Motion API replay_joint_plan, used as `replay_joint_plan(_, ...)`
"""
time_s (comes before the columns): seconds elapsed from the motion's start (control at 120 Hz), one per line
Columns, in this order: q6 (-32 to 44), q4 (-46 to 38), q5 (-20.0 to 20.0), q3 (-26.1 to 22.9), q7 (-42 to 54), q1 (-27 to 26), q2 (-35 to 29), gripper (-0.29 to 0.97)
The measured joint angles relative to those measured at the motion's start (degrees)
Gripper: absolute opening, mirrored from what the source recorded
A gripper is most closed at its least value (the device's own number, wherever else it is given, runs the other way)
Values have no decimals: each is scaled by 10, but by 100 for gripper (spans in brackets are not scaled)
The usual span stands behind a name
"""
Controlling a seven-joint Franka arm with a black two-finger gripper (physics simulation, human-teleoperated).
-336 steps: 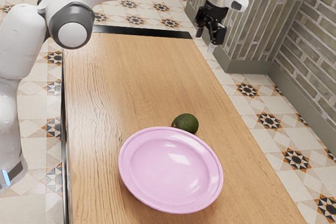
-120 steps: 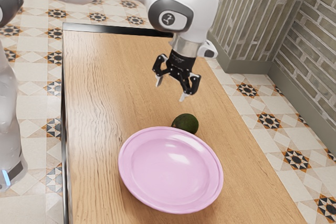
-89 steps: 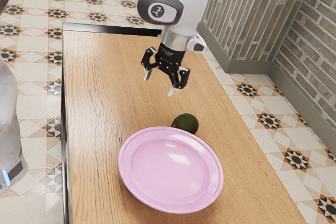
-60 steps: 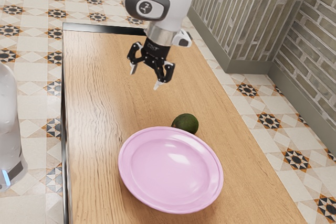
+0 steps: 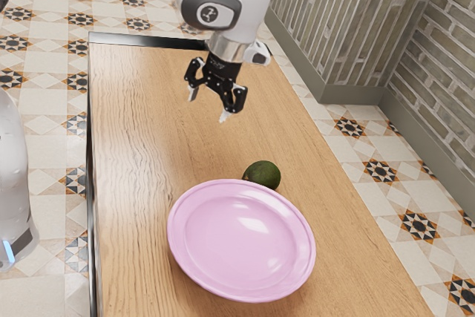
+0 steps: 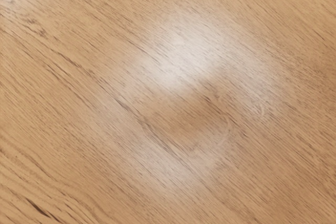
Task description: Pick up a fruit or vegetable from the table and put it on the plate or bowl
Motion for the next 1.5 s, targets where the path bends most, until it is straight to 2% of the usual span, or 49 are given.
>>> replay_joint_plan(0.133,12,19,1,0,25,35,13,68)
replay_joint_plan(0.208,15,62,6,-7,38,39,45,68)
replay_joint_plan(0.333,21,115,12,-28,58,37,102,68)
replay_joint_plan(0.517,30,160,14,-75,80,31,149,68)
replay_joint_plan(0.767,41,164,-3,-83,105,0,176,68)
replay_joint_plan(1.033,56,134,-31,-82,128,-27,173,68)
replay_joint_plan(1.108,60,112,-35,-80,134,-31,148,68)
replay_joint_plan(1.275,55,93,-38,-77,145,32,109,68)
replay_joint_plan(1.5,54,56,-39,-81,156,33,83,68)
